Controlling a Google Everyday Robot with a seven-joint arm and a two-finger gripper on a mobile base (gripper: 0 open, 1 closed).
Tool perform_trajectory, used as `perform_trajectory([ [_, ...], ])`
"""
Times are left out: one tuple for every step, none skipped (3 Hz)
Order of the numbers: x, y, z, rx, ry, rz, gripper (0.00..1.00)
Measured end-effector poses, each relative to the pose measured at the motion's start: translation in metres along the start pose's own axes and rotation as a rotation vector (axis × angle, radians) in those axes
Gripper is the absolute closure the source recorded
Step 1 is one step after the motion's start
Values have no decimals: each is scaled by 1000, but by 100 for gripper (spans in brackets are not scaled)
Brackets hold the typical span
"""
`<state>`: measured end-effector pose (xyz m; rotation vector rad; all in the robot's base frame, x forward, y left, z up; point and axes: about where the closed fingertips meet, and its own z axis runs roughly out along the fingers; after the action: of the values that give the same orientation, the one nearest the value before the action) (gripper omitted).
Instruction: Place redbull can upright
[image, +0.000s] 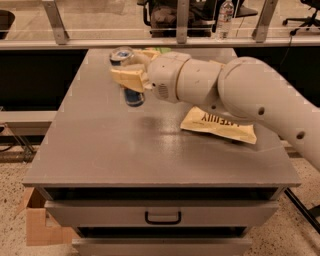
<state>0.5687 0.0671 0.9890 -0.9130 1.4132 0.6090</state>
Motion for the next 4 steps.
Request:
perform_trajectory([
  [-5, 3, 0, -2, 75, -86, 100],
  [8, 5, 0, 7, 87, -67, 100],
  [34, 5, 0, 31, 65, 7, 100],
  [43, 3, -3, 48, 46, 30, 100],
])
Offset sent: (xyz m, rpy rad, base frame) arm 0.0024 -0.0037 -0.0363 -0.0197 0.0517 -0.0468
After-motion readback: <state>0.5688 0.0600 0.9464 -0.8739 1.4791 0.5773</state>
